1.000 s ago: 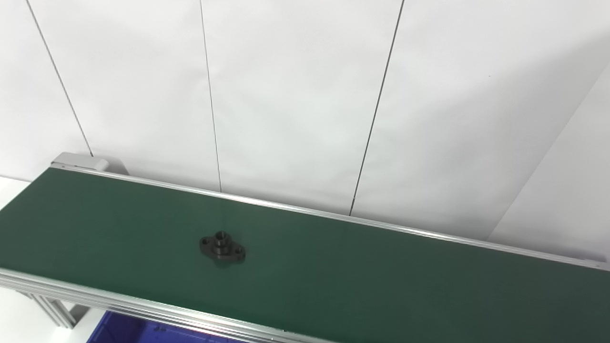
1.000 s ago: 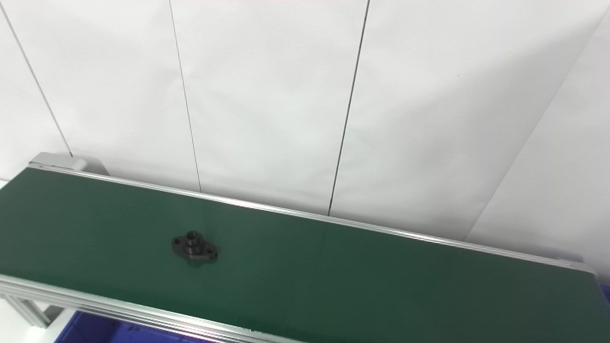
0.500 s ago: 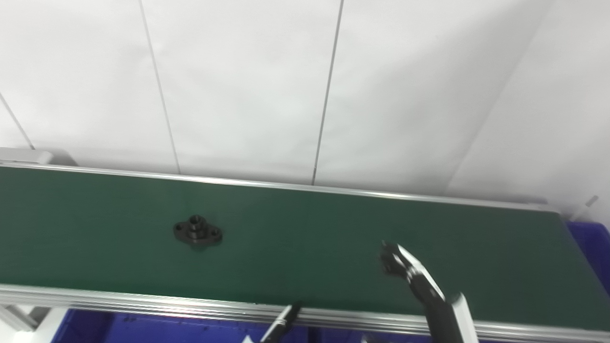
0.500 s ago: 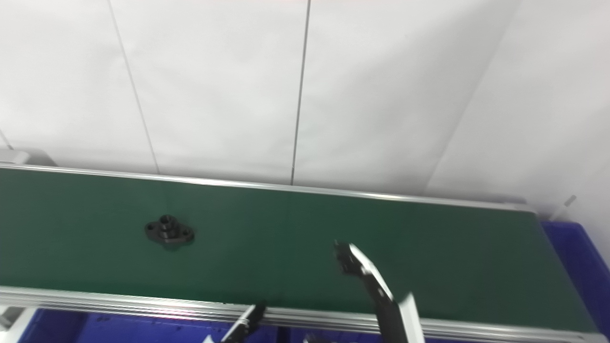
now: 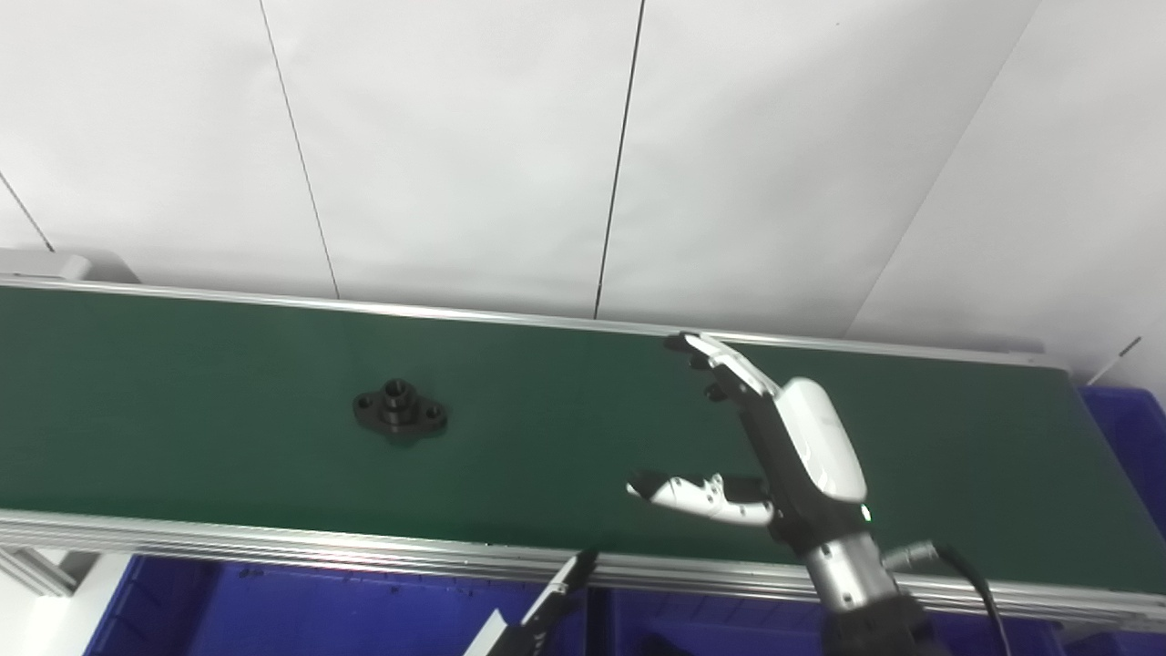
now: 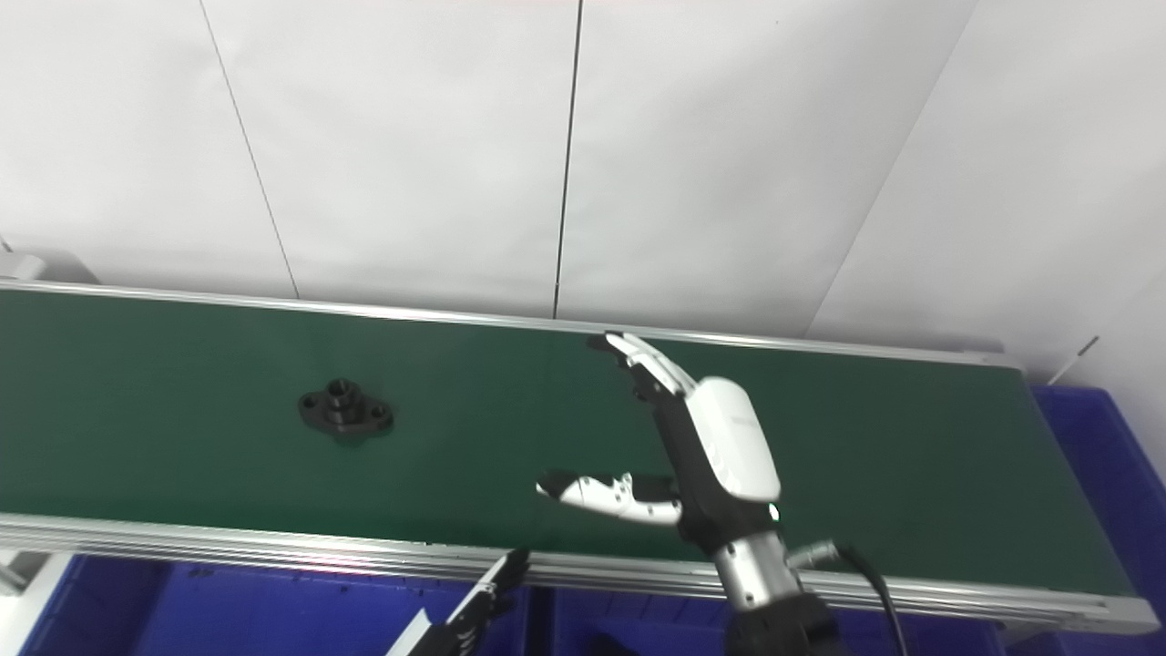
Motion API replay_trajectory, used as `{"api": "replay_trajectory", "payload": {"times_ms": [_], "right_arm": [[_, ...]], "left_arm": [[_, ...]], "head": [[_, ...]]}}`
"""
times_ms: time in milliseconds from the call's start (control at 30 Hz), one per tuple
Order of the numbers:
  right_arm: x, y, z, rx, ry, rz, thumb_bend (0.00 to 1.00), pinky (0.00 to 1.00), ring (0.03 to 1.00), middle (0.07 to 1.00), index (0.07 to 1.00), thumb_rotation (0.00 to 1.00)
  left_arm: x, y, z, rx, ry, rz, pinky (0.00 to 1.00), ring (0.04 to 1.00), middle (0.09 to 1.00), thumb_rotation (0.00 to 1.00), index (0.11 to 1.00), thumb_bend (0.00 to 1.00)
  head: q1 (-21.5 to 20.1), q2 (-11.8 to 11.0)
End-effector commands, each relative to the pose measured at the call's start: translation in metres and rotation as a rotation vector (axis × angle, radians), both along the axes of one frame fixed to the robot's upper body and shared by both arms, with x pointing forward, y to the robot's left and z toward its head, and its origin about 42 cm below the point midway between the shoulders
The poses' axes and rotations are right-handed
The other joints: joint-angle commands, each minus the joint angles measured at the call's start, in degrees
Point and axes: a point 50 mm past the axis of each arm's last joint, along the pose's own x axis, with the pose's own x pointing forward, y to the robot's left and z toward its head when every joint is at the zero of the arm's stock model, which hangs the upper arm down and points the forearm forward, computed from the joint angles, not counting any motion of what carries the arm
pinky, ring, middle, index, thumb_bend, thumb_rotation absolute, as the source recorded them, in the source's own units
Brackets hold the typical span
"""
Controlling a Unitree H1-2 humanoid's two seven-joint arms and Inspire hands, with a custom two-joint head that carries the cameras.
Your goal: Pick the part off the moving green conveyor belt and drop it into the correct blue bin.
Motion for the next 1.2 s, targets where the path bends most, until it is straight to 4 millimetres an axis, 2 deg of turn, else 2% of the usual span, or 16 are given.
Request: {"api": "replay_trajectory", "payload": {"times_ms": [0,33,67,200,367,533,733,967,1167], "right_arm": [[0.011,0.005,0.010,-0.045,-0.009,-0.007,0.89,0.65,0.787,0.842,0.822,0.66],[0.015,0.008,0.011,-0.068,-0.004,-0.007,0.89,0.64,0.772,0.833,0.817,0.65],[0.020,0.011,0.011,-0.088,-0.002,-0.008,0.90,0.63,0.763,0.825,0.815,0.64],[0.035,0.025,0.011,-0.128,0.006,-0.011,0.90,0.61,0.720,0.785,0.810,0.61],[0.058,0.041,0.009,-0.169,0.015,-0.012,0.89,0.60,0.709,0.773,0.816,0.59],[0.078,0.050,0.006,-0.222,0.032,-0.020,0.89,0.57,0.695,0.765,0.818,0.61],[0.101,0.061,-0.005,-0.263,0.064,-0.013,0.89,0.57,0.692,0.761,0.810,0.60],[0.124,0.077,-0.025,-0.291,0.073,0.010,0.90,0.52,0.634,0.728,0.793,0.59],[0.134,0.085,-0.042,-0.373,0.066,0.006,0.90,0.50,0.632,0.722,0.771,0.58]], "left_arm": [[-0.001,-0.009,0.005,-0.011,-0.027,-0.030,0.94,0.988,0.995,0.90,0.987,0.93],[-0.001,-0.010,0.004,-0.003,-0.031,-0.042,0.93,0.987,0.996,0.90,0.990,0.93],[-0.002,-0.010,0.002,0.003,-0.036,-0.051,0.91,0.982,0.994,0.90,0.989,0.92],[-0.004,-0.010,0.000,0.026,-0.037,-0.068,0.90,0.979,0.995,0.91,0.988,0.91],[-0.006,-0.010,-0.002,0.022,-0.021,-0.071,0.92,0.986,0.999,0.89,0.989,0.92],[-0.007,-0.012,-0.003,0.033,-0.023,-0.073,0.91,0.982,0.998,0.90,0.989,0.92],[-0.009,-0.009,-0.004,0.037,-0.013,-0.054,0.90,0.976,0.993,0.89,0.991,0.92],[-0.021,0.012,0.000,-0.013,0.000,0.063,0.91,0.965,0.972,0.86,0.968,0.94],[-0.023,0.008,0.001,-0.009,0.007,0.067,0.90,0.959,0.966,0.87,0.969,0.97]], "head": [[-0.12,-0.37],[-0.12,-0.37],[-1.26,-1.34],[-2.44,-1.71],[-1.91,-2.29],[-1.26,-2.20],[2.08,-2.28],[1.95,-2.31],[1.56,-2.70]]}}
